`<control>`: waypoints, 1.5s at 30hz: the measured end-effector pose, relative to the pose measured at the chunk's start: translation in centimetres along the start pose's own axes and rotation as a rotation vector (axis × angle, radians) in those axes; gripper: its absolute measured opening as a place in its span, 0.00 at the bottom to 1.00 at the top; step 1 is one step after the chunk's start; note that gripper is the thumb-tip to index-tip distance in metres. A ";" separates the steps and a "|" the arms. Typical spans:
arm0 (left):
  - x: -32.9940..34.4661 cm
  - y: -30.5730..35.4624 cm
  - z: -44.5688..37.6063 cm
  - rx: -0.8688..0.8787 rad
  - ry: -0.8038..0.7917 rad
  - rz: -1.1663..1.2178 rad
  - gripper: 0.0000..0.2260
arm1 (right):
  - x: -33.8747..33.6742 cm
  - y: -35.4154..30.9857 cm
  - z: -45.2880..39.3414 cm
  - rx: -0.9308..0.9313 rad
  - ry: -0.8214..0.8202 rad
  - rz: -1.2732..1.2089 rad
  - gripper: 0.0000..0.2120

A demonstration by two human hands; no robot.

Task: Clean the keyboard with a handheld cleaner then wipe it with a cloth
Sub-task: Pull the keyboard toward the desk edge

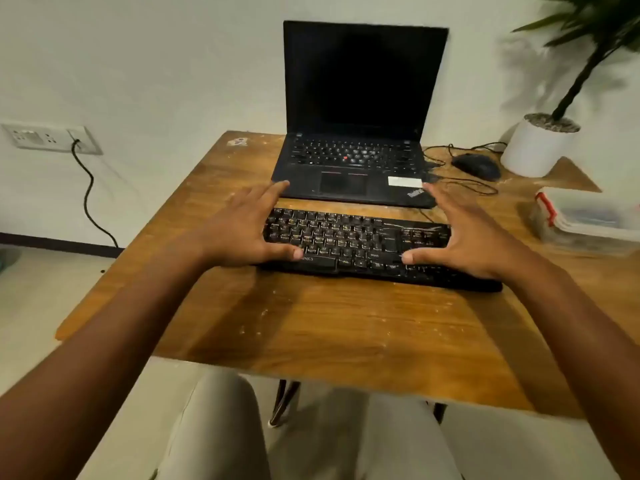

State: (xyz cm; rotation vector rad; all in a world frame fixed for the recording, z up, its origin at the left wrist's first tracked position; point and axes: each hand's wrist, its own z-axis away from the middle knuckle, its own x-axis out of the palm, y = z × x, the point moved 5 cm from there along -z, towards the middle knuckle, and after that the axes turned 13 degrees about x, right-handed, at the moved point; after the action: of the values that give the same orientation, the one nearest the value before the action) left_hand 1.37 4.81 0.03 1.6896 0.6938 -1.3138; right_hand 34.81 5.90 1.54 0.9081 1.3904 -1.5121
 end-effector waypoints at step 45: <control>-0.1 2.9 8.7 0.013 -0.335 0.112 0.66 | 1.5 2.7 8.3 -0.100 -0.316 0.038 0.68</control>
State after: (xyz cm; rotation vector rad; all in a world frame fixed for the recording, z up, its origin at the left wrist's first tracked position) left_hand -0.35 -4.16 0.30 1.4483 0.3896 -1.4763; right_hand 37.12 -2.57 0.09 0.5997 1.1992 -1.4706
